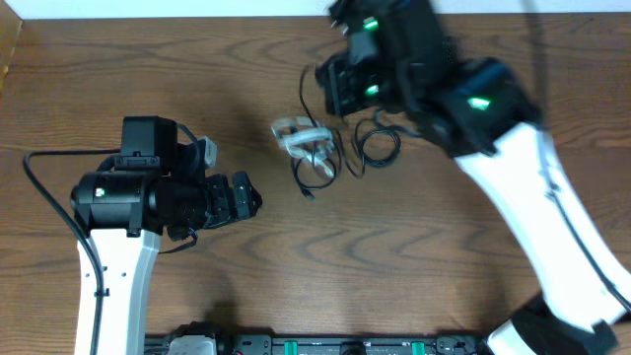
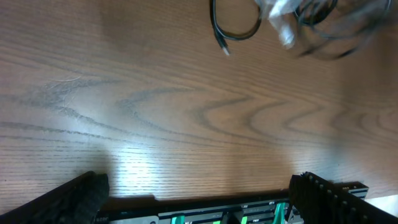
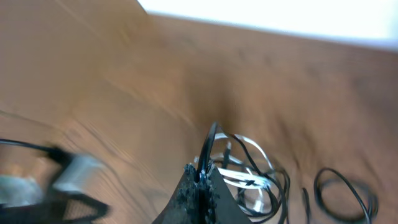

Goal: Untangle cables

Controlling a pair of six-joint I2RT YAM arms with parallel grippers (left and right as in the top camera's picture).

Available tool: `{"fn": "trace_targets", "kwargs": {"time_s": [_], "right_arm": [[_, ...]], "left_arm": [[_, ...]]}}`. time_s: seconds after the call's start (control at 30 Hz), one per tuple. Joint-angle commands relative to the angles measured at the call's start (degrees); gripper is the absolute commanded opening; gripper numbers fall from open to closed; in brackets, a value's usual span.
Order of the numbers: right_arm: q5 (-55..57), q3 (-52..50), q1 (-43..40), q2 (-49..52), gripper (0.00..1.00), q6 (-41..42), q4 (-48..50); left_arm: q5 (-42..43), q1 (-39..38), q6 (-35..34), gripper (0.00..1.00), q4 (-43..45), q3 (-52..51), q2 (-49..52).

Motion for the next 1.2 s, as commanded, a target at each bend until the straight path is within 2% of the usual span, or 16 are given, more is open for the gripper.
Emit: {"fn": "trace_targets", "kwargs": {"time_s": [0.0, 0.07, 0.13, 0.23, 0.3, 0.4, 0.5, 0.57, 0.63, 0.7, 0.83, 0.87, 0.9, 1.0, 1.1, 1.17], "right_arm": [[-2.3, 3.4, -0.3, -5.6, 0.01, -3.7, -0.9], [-0.5, 2.9, 0.4, -5.2, 0.01, -7.0, -3.4], [7.8, 1.3, 0.9, -4.3, 0.02, -5.4, -6.8], [26.3, -2.9, 1.9, -2.3, 0.02, 6.8, -12.8], [28.3, -6.3, 2.5, -0.7, 0.01, 11.5, -14.8], [12.5, -8.2, 2.7, 0.9, 0.01, 5.1, -11.9], [-20.0, -7.9, 1.3, 0.7, 0.01, -8.7, -3.5], [-34.6, -7.1, -0.3, 0.4, 0.01, -10.5, 3.1], [-37.4, -6.4, -2.1, 0.0, 0.02, -7.7, 8.3], [-25.4, -6.2, -4.0, -0.3, 0.01, -2.4, 8.2], [16.9, -6.3, -4.9, 0.2, 0.02, 13.8, -5.6], [23.1, -6.3, -4.6, 0.6, 0.01, 17.0, -9.4], [23.9, -6.3, -4.5, 1.0, 0.01, 17.5, -11.5], [6.1, -6.3, -4.2, 1.7, 0.01, 8.0, -12.0], [-27.7, -6.3, -4.4, 1.6, 0.01, -7.0, -6.3], [-40.6, -6.3, -4.8, 1.6, 0.01, -9.6, -1.2]], "left_arm": [[-0.4, -0.2, 0.2, 0.98, -0.2, 1.6, 0.2], [-0.4, -0.2, 0.2, 0.98, -0.2, 1.6, 0.2], [-0.4, -0.2, 0.2, 0.98, -0.2, 1.6, 0.2], [-0.4, -0.2, 0.2, 0.98, -0.2, 1.6, 0.2], [-0.4, -0.2, 0.2, 0.98, -0.2, 1.6, 0.2], [-0.4, -0.2, 0.2, 0.98, -0.2, 1.6, 0.2], [-0.4, -0.2, 0.2, 0.98, -0.2, 1.6, 0.2], [-0.4, -0.2, 0.2, 0.98, -0.2, 1.6, 0.2], [-0.4, -0.2, 0.2, 0.98, -0.2, 1.6, 0.2], [-0.4, -0.2, 0.2, 0.98, -0.2, 1.6, 0.2], [-0.4, -0.2, 0.2, 0.98, -0.2, 1.6, 0.2], [-0.4, -0.2, 0.2, 0.98, -0.2, 1.6, 0.2], [-0.4, -0.2, 0.2, 0.98, -0.2, 1.6, 0.2], [-0.4, -0.2, 0.2, 0.98, -0.2, 1.6, 0.2], [-0.4, -0.2, 0.2, 0.98, -0.2, 1.6, 0.2], [-0.4, -0.2, 0.2, 0.98, -0.2, 1.6, 0.2]]}}
